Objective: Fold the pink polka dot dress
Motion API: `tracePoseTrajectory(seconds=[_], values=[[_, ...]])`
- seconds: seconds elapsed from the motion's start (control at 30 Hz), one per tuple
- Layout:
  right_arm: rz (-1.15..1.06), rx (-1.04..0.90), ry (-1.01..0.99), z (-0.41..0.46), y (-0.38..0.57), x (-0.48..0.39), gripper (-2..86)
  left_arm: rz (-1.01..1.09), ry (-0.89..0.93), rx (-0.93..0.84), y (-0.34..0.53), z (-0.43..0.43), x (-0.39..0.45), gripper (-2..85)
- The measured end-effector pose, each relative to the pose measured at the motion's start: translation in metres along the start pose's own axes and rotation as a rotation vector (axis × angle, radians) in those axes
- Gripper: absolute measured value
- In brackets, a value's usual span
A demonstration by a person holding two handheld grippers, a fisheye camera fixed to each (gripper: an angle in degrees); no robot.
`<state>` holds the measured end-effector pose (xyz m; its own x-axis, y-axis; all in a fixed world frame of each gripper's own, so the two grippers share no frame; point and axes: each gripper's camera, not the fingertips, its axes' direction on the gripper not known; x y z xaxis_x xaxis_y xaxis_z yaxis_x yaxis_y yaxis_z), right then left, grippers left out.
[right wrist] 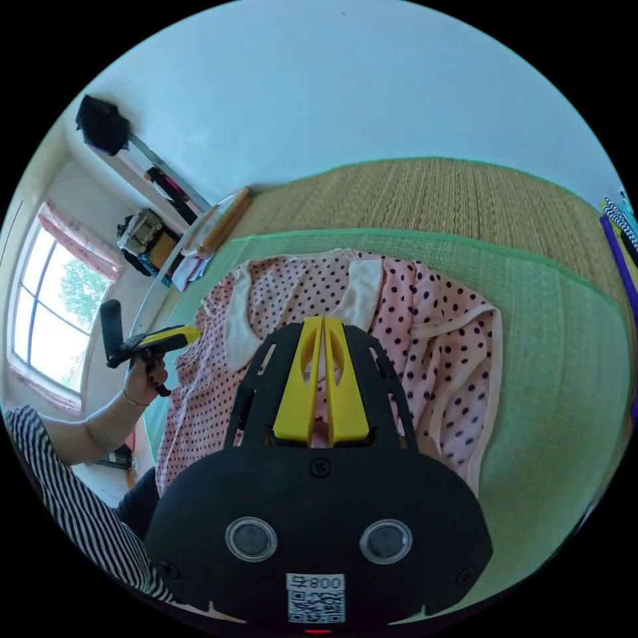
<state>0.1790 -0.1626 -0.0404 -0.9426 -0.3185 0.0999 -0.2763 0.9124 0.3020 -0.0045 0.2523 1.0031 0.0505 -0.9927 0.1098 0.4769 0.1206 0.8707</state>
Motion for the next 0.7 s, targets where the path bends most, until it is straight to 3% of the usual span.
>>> tracePoseTrajectory(seconds=[0.1, 0.27, 0.47, 0.7], values=[[-0.017, 0.021, -0.008, -0.038, 0.049, -0.013, 0.1, -0.066, 0.027, -0.039, 0.036, -0.010, -0.006, 0.8], [-0.017, -0.120, 0.023, -0.071, 0.146, -0.045, 0.1, -0.110, 0.063, -0.176, 0.091, -0.020, 0.004, 2.9], [0.076, -0.229, 0.105, -0.118, 0.244, -0.071, 0.1, -0.243, -0.028, -0.232, 0.153, -0.054, 0.016, 7.6], [0.256, -0.208, 0.128, -0.175, 0.312, -0.066, 0.0, -0.374, 0.149, -0.319, 0.196, -0.030, 0.026, 6.2]])
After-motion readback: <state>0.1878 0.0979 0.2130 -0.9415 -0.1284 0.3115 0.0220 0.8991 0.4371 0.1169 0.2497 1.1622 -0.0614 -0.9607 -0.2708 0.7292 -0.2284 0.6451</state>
